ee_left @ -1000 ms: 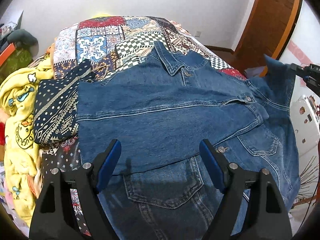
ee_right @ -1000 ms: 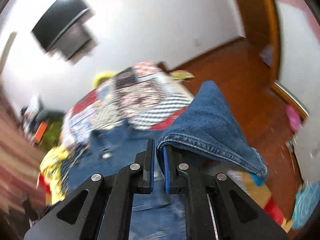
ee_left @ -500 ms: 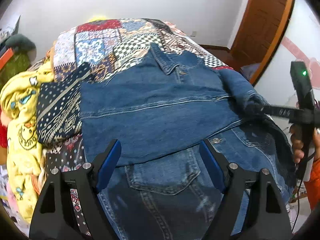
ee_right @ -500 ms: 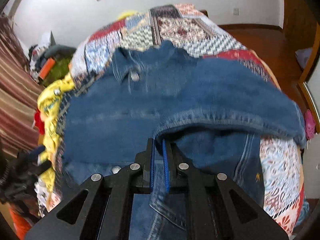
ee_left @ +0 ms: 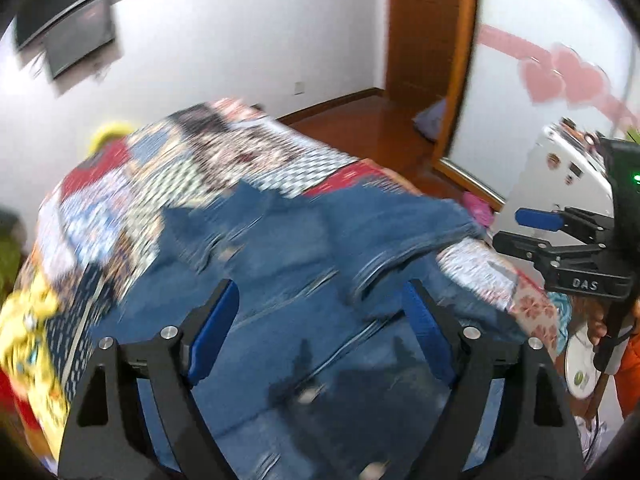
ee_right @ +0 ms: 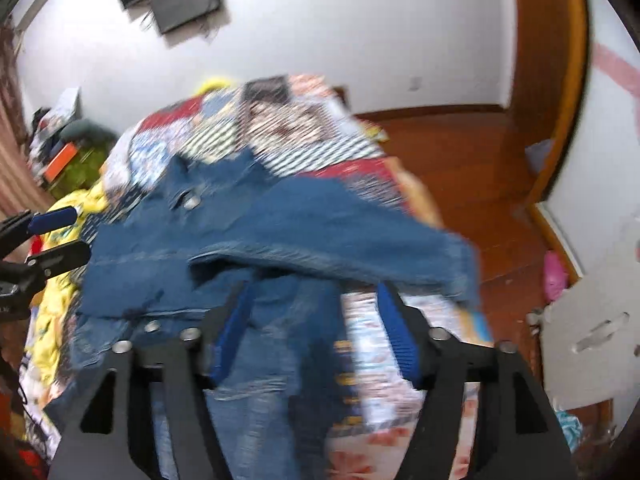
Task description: Fold large clothes
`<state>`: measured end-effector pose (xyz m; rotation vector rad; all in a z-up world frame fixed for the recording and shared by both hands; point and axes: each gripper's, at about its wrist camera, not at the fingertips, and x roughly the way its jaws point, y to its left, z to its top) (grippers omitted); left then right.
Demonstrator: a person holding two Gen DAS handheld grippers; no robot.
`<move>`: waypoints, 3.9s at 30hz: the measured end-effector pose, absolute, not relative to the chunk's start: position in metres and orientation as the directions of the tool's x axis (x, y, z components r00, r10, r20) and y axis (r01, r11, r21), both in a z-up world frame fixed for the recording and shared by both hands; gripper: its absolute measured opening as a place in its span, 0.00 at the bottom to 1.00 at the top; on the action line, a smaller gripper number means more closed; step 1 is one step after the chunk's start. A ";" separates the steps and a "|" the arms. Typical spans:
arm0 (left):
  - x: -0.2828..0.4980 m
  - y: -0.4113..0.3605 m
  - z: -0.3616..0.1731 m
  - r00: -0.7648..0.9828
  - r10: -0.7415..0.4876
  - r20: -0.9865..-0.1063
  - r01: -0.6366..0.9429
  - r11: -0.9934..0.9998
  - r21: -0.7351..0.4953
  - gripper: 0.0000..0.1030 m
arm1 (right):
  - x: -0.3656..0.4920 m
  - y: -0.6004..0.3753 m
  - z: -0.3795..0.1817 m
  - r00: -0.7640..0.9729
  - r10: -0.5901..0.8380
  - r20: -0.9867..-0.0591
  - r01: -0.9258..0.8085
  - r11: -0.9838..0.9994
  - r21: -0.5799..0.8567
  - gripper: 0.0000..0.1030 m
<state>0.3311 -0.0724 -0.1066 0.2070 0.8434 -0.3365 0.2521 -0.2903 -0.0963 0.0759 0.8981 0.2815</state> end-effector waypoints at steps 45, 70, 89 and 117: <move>0.387 -0.008 -0.113 0.662 -0.173 -0.729 0.229 0.973 -0.023 0.10 | 0.266 -0.305 -0.132 0.514 0.269 -0.815 -0.156 0.963 0.220 0.69; 0.304 0.017 -0.181 0.621 0.076 -0.780 0.199 0.948 0.250 0.86 | 0.277 -0.253 -0.151 0.363 0.277 -0.890 -0.252 0.948 0.193 0.69; 0.356 0.020 -0.196 0.589 -0.080 -0.804 0.220 0.973 0.064 0.10 | 0.270 -0.255 -0.143 0.378 0.281 -0.882 -0.252 0.948 0.194 0.69; 0.204 0.209 -0.233 0.430 -0.066 -0.900 -0.162 0.976 -0.149 0.49 | 0.275 -0.241 -0.150 0.355 0.231 -0.906 -0.268 0.953 0.138 0.69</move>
